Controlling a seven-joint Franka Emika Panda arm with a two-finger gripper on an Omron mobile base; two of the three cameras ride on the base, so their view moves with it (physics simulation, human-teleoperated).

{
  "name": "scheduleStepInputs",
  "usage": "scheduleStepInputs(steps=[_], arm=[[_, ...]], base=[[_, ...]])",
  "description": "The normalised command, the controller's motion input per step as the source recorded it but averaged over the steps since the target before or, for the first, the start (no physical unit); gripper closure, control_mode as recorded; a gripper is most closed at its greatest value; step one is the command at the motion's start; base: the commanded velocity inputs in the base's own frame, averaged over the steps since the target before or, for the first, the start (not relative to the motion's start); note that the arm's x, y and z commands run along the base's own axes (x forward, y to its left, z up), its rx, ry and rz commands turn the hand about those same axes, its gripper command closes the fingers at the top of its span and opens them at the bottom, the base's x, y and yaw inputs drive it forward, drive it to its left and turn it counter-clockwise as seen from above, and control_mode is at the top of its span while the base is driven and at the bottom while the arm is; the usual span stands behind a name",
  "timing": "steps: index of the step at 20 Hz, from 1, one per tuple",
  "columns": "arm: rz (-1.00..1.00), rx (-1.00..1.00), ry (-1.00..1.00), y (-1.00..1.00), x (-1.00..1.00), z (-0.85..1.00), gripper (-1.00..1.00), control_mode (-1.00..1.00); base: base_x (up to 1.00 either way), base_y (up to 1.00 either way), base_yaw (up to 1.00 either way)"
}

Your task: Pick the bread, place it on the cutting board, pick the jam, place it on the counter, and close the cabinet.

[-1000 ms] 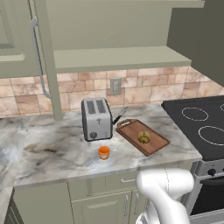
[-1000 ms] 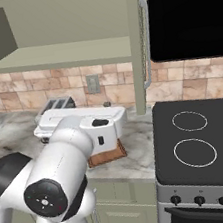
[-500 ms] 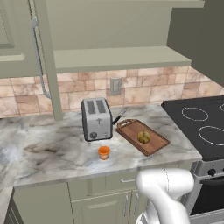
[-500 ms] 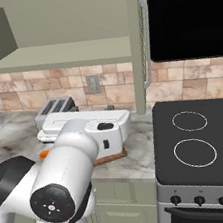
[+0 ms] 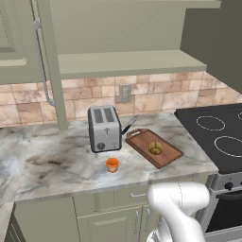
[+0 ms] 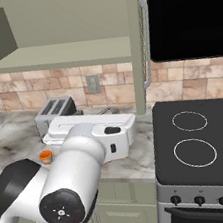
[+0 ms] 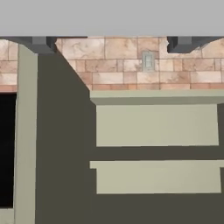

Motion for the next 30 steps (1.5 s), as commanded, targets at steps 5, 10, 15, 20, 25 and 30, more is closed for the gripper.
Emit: scheduleStepInputs(steps=[5, 10, 15, 20, 25, 30], arm=[[0.00, 0.00, -0.05, -0.16, 0.00, -0.08, -1.00, -1.00], [0.00, 0.00, -0.05, -0.15, 0.00, -0.05, -1.00, -1.00], [0.00, 0.00, -0.05, -0.14, 0.00, -0.02, -1.00, -1.00], [0.00, 0.00, -0.04, -0.13, 0.00, -0.01, -1.00, -1.00], [0.00, 0.00, -0.01, -0.15, 0.03, -0.02, -1.00, -1.00], [0.00, 0.00, 0.00, -0.18, 0.07, -0.04, -1.00, -1.00]], base=[[0.00, 0.00, 0.00], [0.00, 0.00, 0.00], [0.00, 0.00, 0.00], [0.00, 0.00, 0.00], [0.00, 0.00, 0.00], [0.00, 0.00, 0.00]])
